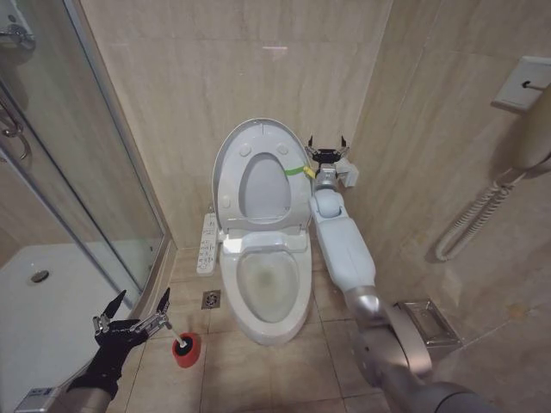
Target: Open the toilet lid, clean the toilet bowl with a toilet brush, close the toilet lid, and flush.
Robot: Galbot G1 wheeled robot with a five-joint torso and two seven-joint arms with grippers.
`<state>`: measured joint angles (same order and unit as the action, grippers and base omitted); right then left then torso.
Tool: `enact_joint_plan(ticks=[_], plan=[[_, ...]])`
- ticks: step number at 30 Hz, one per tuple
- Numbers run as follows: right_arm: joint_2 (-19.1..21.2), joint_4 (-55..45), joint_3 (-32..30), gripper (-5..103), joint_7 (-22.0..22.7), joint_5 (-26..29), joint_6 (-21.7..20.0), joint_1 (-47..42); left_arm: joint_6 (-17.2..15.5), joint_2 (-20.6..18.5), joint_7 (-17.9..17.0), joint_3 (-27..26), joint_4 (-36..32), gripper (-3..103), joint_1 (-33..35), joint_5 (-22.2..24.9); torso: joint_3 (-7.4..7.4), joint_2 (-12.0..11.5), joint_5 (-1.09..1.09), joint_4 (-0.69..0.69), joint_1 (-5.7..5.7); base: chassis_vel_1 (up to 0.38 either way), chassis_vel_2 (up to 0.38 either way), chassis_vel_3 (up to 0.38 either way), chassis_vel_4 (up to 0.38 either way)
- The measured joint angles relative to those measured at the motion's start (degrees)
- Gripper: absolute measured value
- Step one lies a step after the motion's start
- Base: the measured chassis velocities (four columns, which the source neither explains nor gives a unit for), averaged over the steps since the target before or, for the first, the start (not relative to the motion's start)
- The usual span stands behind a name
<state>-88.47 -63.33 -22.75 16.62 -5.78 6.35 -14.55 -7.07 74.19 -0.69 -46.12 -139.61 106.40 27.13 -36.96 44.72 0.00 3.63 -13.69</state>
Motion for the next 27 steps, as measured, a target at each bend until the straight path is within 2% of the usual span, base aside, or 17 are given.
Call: enact_joint_plan(ticks=[12,13,14,15,16,17,20,22,27], plan=[[5.8,-16.3,6.9,100,-0.6,7.2,-4.3,-14.1,0.0,0.0,0.0,0.0,0.0,98,0.0,0.0,0.06,0.1,-0.03,0.07,0.05,0.000,0.000,0.000,0.000],[7.9,-20.6,9.5,100,-1.1,8.9,-6.9,-18.4,0.0,0.0,0.0,0.0,0.0,98,0.0,0.0,-0.04,0.0,-0.02,-0.02,0.00,-0.013,-0.058,0.010,-0.014],[8.3,-22.0,11.3,100,-1.8,9.4,-7.3,-20.0,0.0,0.0,0.0,0.0,0.0,98,0.0,0.0,-0.08,0.0,0.09,-0.20,-0.02,0.000,0.000,0.000,0.000],[8.3,-22.0,11.3,100,-1.8,9.4,-7.3,-20.0,0.0,0.0,0.0,0.0,0.0,98,0.0,0.0,-0.08,0.0,0.09,-0.20,-0.02,0.000,0.000,0.000,0.000],[8.8,-22.6,11.4,100,-1.8,9.7,-7.8,-20.6,0.0,0.0,0.0,0.0,0.0,98,0.0,0.0,-0.07,0.0,0.05,-0.13,-0.05,-0.009,0.052,0.074,0.039],[9.0,-23.6,11.6,100,-1.8,9.8,-7.7,-21.2,0.0,0.0,0.0,0.0,0.0,98,0.0,0.0,-0.06,0.0,-0.11,-0.13,-0.04,0.034,0.052,0.074,-0.036],[9.2,-24.8,12.3,100,-0.8,11.1,-7.9,-22.2,0.0,0.0,0.0,0.0,0.0,98,0.0,0.0,-0.04,0.0,0.00,-0.03,-0.03,0.000,0.000,0.000,0.000],[9.8,-28.3,13.3,100,0.5,14.5,-10.0,-22.6,0.0,0.0,0.0,0.0,0.0,98,0.0,0.0,-0.04,0.0,0.01,-0.05,-0.03,0.000,0.000,0.000,0.000],[11.1,-31.2,13.2,100,1.0,15.3,-11.8,-22.5,0.0,0.0,0.0,0.0,0.0,98,0.0,0.0,-0.02,0.0,0.01,-0.12,-0.01,0.000,0.000,0.000,0.000]])
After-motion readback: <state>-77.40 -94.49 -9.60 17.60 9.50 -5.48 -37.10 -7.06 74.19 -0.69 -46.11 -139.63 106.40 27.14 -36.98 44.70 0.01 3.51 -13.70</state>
